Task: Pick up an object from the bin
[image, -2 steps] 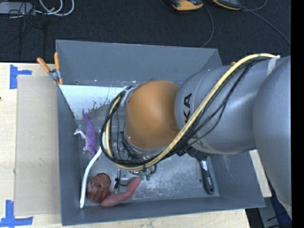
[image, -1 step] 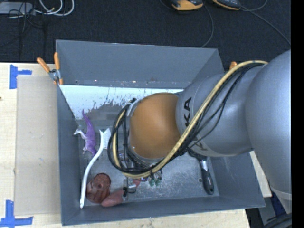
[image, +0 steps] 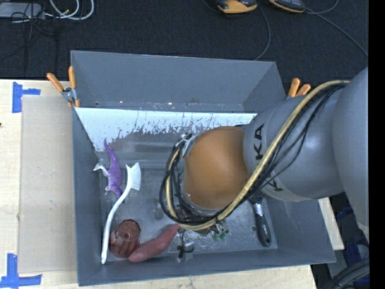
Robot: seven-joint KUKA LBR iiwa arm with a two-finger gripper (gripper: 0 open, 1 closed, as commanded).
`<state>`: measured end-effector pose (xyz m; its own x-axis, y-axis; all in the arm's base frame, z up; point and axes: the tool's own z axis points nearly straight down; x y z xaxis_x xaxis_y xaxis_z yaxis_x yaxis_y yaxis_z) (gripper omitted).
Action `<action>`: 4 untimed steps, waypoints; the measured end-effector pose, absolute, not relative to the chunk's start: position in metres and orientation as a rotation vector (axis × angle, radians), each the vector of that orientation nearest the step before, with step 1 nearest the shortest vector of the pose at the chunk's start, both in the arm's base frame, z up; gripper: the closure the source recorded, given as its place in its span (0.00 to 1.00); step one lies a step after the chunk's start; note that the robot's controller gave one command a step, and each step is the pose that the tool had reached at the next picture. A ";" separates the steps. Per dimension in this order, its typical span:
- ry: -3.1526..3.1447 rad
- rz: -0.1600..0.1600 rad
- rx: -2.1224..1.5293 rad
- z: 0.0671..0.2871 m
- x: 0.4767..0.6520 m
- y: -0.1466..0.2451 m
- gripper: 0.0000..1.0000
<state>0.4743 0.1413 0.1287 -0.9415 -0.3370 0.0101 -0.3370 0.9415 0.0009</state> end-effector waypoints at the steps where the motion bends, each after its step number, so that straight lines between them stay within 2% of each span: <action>1: -3.075 -0.005 0.662 0.150 0.485 0.148 0.00; 2: -2.978 -0.001 1.000 0.102 0.491 0.156 0.00; 3: -2.945 -0.006 1.096 0.069 0.488 0.151 1.00; 4: -2.945 -0.006 1.095 0.069 0.488 0.151 1.00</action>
Offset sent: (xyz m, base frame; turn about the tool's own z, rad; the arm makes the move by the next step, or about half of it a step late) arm 0.0172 0.0181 -0.0587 -0.4274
